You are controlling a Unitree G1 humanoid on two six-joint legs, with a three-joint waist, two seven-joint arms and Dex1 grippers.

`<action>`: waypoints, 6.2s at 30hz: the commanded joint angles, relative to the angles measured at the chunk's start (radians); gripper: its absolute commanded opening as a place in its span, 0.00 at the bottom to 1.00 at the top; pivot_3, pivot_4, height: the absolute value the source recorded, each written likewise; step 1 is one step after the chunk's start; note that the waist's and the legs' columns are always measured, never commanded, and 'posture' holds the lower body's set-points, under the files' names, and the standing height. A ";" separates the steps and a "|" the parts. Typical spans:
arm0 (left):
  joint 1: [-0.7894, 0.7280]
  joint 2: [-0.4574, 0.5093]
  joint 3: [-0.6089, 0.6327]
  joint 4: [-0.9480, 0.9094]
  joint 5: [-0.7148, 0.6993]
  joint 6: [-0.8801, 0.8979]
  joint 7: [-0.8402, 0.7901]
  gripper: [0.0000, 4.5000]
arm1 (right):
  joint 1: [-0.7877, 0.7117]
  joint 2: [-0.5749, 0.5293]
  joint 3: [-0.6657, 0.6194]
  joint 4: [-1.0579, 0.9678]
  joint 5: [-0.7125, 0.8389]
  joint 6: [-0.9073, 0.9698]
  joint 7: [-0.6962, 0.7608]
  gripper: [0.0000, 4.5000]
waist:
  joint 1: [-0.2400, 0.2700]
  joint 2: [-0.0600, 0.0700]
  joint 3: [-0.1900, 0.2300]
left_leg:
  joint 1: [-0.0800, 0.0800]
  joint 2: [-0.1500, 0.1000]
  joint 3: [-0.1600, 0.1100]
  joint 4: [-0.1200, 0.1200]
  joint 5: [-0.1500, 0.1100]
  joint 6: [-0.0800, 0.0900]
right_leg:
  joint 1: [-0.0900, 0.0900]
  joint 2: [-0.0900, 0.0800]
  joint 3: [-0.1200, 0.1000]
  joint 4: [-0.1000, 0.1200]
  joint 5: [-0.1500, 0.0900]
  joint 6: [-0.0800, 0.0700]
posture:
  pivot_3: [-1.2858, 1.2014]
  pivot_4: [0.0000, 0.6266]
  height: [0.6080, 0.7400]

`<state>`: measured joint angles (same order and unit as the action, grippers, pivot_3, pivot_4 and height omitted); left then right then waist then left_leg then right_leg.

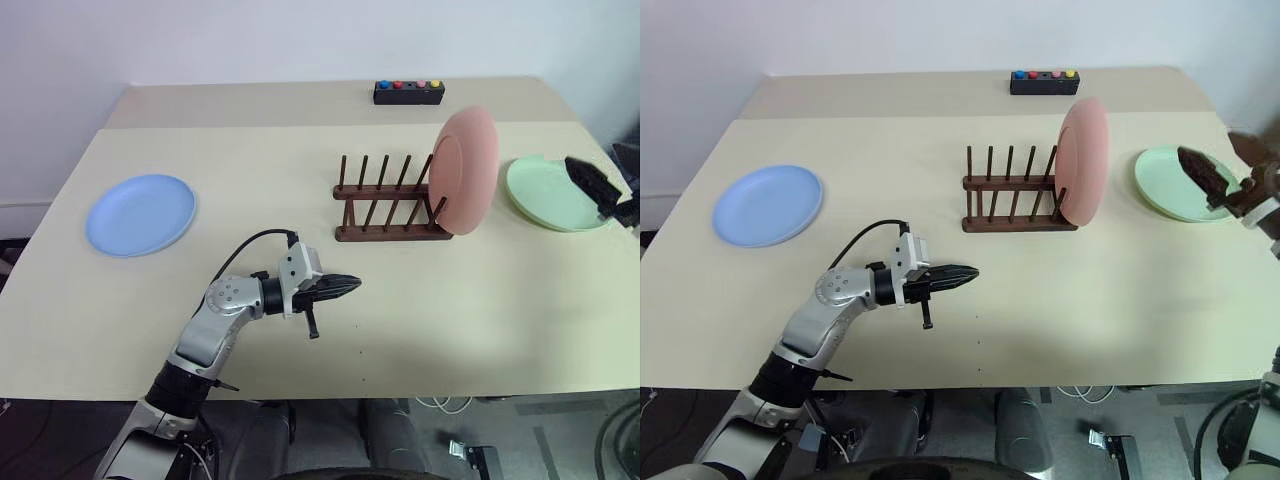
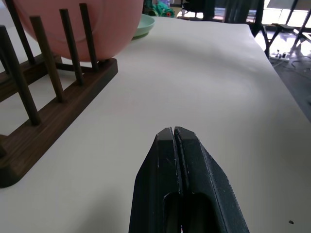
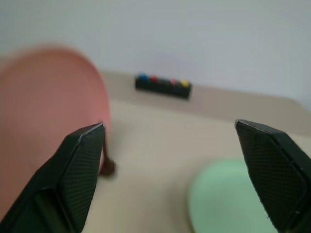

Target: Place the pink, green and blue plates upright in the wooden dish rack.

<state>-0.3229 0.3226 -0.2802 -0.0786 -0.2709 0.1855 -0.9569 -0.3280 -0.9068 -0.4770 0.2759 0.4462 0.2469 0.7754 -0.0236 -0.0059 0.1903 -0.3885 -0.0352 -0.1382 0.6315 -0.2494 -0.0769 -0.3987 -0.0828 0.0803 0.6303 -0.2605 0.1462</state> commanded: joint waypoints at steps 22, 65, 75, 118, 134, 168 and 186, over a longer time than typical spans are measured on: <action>-0.010 0.007 0.008 -0.007 0.001 -0.033 0.009 0.00 | -0.362 -0.002 0.509 0.863 -0.667 -0.542 -0.336 0.21 | 0.003 0.001 0.001 | 0.000 0.000 0.000 0.000 0.000 0.000 | 0.001 0.000 0.001 0.000 0.000 0.000 | 0.52 0.24 1.00; 0.003 0.024 0.015 -0.019 -0.007 -0.025 0.022 0.00 | -0.232 0.174 0.314 -0.615 0.485 0.146 -0.001 0.01 | -0.012 0.002 0.001 | -0.001 0.000 -0.002 0.000 0.000 0.000 | 0.000 0.000 0.000 0.000 0.000 0.000 | 0.52 0.24 1.00; 0.018 0.048 0.045 -0.055 -0.033 -0.007 0.022 0.00 | -0.235 0.245 0.270 -0.484 0.547 0.273 0.029 0.01 | -0.011 0.002 0.001 | -0.001 0.000 -0.002 0.000 0.000 0.000 | -0.001 0.000 0.000 0.000 0.000 0.000 | 0.52 0.24 1.00; 0.031 0.058 0.055 -0.071 -0.029 0.003 0.039 0.00 | -0.259 0.302 0.232 -0.301 0.461 0.347 0.102 0.07 | -0.015 0.002 0.001 | -0.001 0.000 -0.002 -0.001 0.000 0.000 | -0.001 0.000 0.000 0.000 0.000 0.000 | 0.52 0.24 1.00; 0.030 0.057 0.053 -0.072 -0.029 0.005 0.041 0.00 | -0.263 0.303 0.229 -0.307 0.411 0.309 0.086 0.99 | -0.015 0.002 0.001 | -0.001 0.000 -0.002 -0.001 0.000 0.000 | -0.001 0.000 0.000 0.000 0.000 0.000 | 0.52 0.24 1.00; 0.023 0.071 0.085 -0.060 -0.024 -0.006 0.055 0.00 | -0.331 0.243 0.229 -0.488 0.259 0.223 0.066 0.99 | -0.016 0.002 0.001 | -0.002 0.000 -0.002 -0.001 0.000 0.000 | -0.002 0.000 0.000 0.000 0.000 0.000 | 0.52 0.24 1.00; -0.033 0.246 0.524 0.015 -0.125 0.120 0.279 0.97 | -0.322 0.269 0.484 -0.624 -0.053 0.061 0.032 1.00 | -0.017 0.002 0.002 | -0.003 0.000 -0.002 -0.001 0.000 0.000 | -0.004 0.000 -0.001 0.001 0.000 0.000 | 0.52 0.24 1.00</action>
<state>-0.3327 0.5484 0.1934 -0.0790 -0.4024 0.2992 -0.7153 -0.6362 -0.6462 0.0048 -0.3081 0.4095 0.3383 0.8160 -0.0406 -0.0044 0.1921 -0.3912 -0.0352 -0.1400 0.6305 -0.2494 -0.0769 -0.4025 -0.0832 0.0797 0.6308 -0.2604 0.1462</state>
